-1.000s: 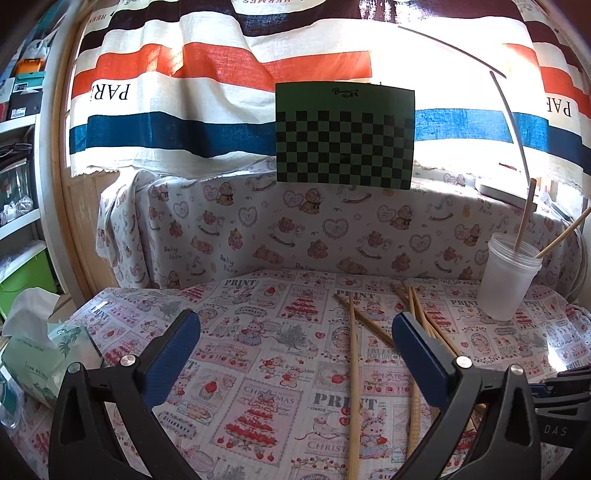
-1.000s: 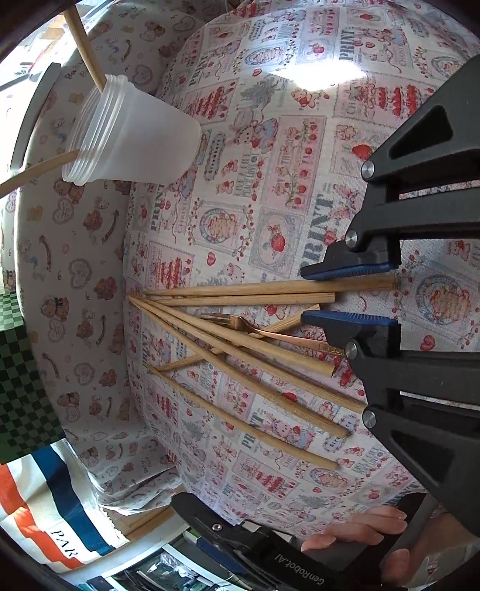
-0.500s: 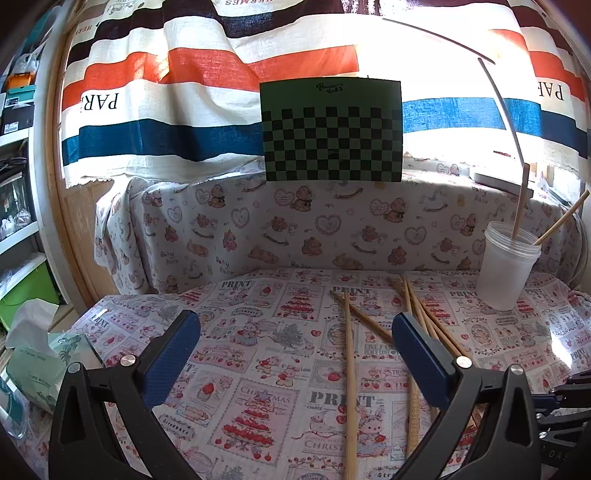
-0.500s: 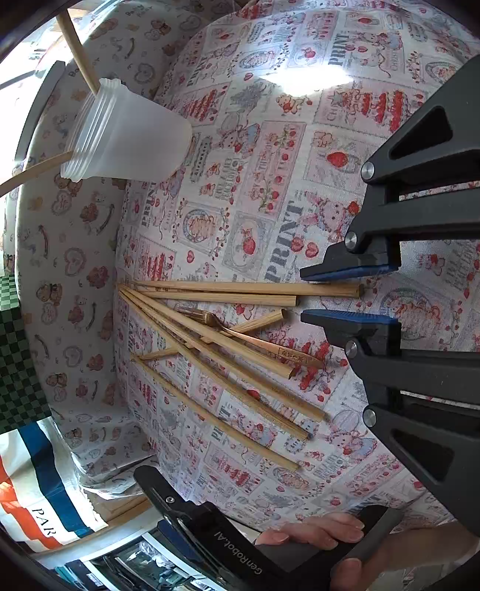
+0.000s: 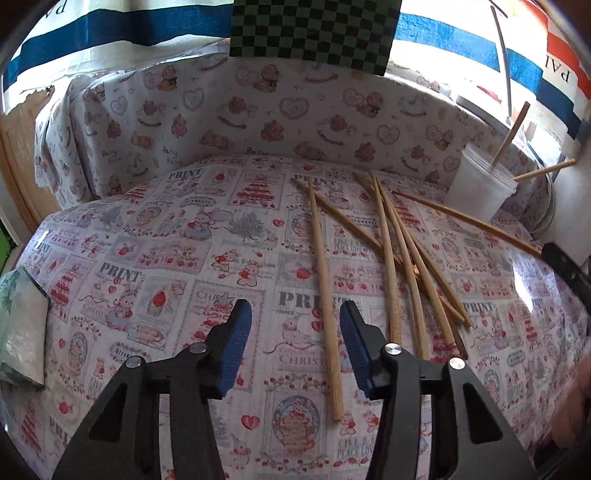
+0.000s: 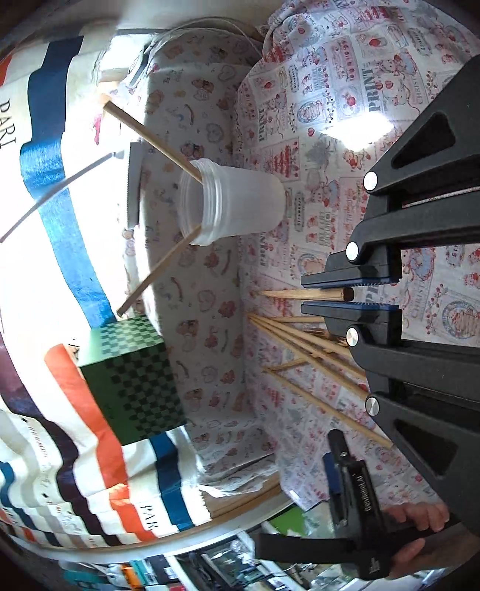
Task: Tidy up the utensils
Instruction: 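Grasp a chopstick with the left tool while the right tool lifts its chopstick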
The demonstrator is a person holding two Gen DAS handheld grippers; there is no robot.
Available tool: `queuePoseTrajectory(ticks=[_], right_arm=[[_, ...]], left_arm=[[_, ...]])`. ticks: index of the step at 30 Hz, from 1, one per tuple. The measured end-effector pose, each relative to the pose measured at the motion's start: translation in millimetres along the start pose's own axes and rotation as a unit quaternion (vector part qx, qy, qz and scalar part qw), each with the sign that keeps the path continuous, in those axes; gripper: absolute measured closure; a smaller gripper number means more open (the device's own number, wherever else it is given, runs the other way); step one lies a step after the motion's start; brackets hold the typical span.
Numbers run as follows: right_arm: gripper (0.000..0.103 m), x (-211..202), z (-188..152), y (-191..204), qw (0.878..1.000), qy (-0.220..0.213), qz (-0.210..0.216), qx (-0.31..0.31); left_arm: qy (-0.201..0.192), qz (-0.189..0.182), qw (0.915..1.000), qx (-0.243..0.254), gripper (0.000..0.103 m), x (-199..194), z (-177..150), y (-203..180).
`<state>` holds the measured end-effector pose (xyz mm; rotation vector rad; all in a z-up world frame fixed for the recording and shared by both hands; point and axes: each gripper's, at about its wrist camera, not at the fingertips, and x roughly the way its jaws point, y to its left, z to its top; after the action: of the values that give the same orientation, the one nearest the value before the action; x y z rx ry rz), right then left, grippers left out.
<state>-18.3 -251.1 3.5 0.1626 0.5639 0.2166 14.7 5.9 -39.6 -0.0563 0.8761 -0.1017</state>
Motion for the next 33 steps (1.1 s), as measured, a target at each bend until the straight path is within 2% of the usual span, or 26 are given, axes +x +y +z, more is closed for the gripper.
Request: queuePoseTrajectory(ticks=[3, 5, 7, 10, 11, 13, 16, 17, 18, 19, 24, 28, 33], right_arm=[[0.095, -16.6, 8.2, -8.7, 0.999, -0.050, 0.006, 0.022], [0.096, -28.2, 9.5, -8.1, 0.996, -0.082, 0.006, 0.022], [0.096, -35.8, 10.2, -5.5, 0.995, -0.101, 0.012, 0.018], [0.096, -35.4, 9.7, -1.7, 0.995, -0.096, 0.004, 0.011], [0.096, -32.9, 10.1, -1.7, 0.996, -0.089, 0.001, 0.012], [0.096, -29.5, 10.0, -3.2, 0.997, -0.079, 0.002, 0.018], [0.096, -28.5, 8.3, -2.5, 0.997, -0.078, 0.002, 0.015], [0.096, -29.0, 7.4, -1.6, 0.997, -0.080, 0.002, 0.012], [0.096, -29.3, 6.8, -0.3, 0.997, -0.082, 0.001, 0.009], [0.096, -30.1, 6.3, 0.9, 0.996, -0.083, 0.002, 0.007], [0.096, -34.8, 6.0, 1.1, 0.995, -0.096, 0.006, 0.010], [0.096, -32.7, 6.9, 0.1, 0.996, -0.090, -0.009, 0.005], [0.096, -37.6, 7.5, -3.7, 0.995, -0.100, 0.010, 0.018]], left_arm=[[0.022, -0.008, 0.9993, 0.031, 0.067, -4.8, -6.0, -12.8], [0.029, -0.015, 0.9988, 0.038, 0.067, -6.4, -8.1, -17.4], [0.034, -0.007, 0.9985, 0.043, 0.067, -5.3, -9.6, -21.0], [0.062, -0.007, 0.9971, 0.043, 0.067, 4.0, -12.4, -23.6], [0.074, -0.001, 0.9962, 0.046, 0.072, 8.3, -14.4, -24.7], [0.066, 0.021, 0.9955, 0.065, 0.075, 7.6, -18.5, -29.8], [0.065, 0.011, 0.9964, 0.054, 0.077, 6.3, -22.4, -26.2], [0.063, 0.011, 0.9965, 0.053, 0.090, 6.0, -23.2, -25.2], [0.066, 0.009, 0.9963, 0.055, 0.097, 5.5, -23.5, -24.4], [0.068, 0.005, 0.9961, 0.056, 0.097, 4.2, -22.8, -23.6], [-0.004, -0.007, 0.9987, 0.051, 0.097, -38.5, -11.0, -18.5], [-0.059, -0.024, 0.9967, 0.051, 0.097, -81.7, 1.0, -15.3], [-0.087, -0.028, 0.9940, 0.060, 0.097, -115.8, 15.2, -15.8]])
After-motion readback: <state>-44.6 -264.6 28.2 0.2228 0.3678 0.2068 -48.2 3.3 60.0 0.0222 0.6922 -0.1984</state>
